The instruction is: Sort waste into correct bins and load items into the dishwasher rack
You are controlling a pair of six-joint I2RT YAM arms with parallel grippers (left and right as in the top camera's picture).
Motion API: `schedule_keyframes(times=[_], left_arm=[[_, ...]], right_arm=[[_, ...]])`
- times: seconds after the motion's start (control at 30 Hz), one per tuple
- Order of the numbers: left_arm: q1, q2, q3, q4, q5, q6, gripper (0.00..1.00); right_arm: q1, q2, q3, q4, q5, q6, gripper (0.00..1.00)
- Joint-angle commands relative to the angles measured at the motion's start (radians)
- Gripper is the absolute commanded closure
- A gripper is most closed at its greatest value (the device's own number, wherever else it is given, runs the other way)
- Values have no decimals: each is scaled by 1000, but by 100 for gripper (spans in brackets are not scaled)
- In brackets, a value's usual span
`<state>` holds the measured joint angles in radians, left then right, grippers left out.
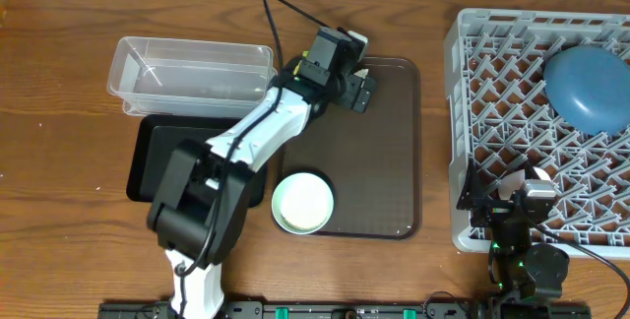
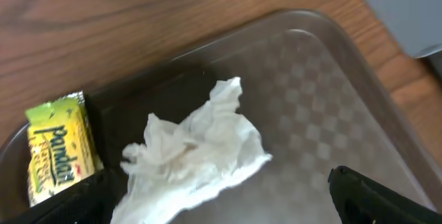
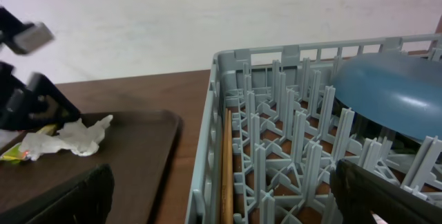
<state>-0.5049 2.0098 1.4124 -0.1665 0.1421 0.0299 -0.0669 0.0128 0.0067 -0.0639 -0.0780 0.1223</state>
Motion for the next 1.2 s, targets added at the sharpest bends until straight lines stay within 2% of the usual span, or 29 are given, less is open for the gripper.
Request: schedule_keyframes(times=[0.0, 0.13, 0.23, 0.33, 0.4, 0.5, 0.6, 0.77, 0.87, 1.0, 1.17], left_arm=[[3, 63, 15, 2, -24, 53, 2], [4, 120, 15, 14, -32, 53, 8], [4, 135, 15, 14, -41, 51, 16], [-1, 133, 15, 3, -37, 31, 34], [-3, 122, 15, -18, -2, 12, 51], [-3, 78, 15, -56, 50, -11, 72], [0, -15, 15, -97, 51, -43, 86], [26, -208, 15, -207, -40, -92, 94], [60, -283, 15, -284, -154, -122, 94], [137, -299, 14, -351, -285, -151, 94], [266, -287, 11, -380, -311, -250, 94]], right_arm=[[-6, -3, -1, -4, -1, 8, 1], [-6, -3, -1, -4, -1, 8, 1], [-6, -3, -1, -4, -1, 8, 1], [-6, -3, -1, -4, -1, 8, 1], [-6, -3, -1, -4, -1, 8, 1], [-6, -3, -1, -4, -1, 8, 1], [-6, -3, -1, -4, -1, 8, 1], [-6, -3, -1, -4, -1, 8, 1], [-6, -3, -1, -4, -1, 8, 1], [-6, -3, -1, -4, -1, 8, 1], [-6, -3, -1, -4, -1, 8, 1]])
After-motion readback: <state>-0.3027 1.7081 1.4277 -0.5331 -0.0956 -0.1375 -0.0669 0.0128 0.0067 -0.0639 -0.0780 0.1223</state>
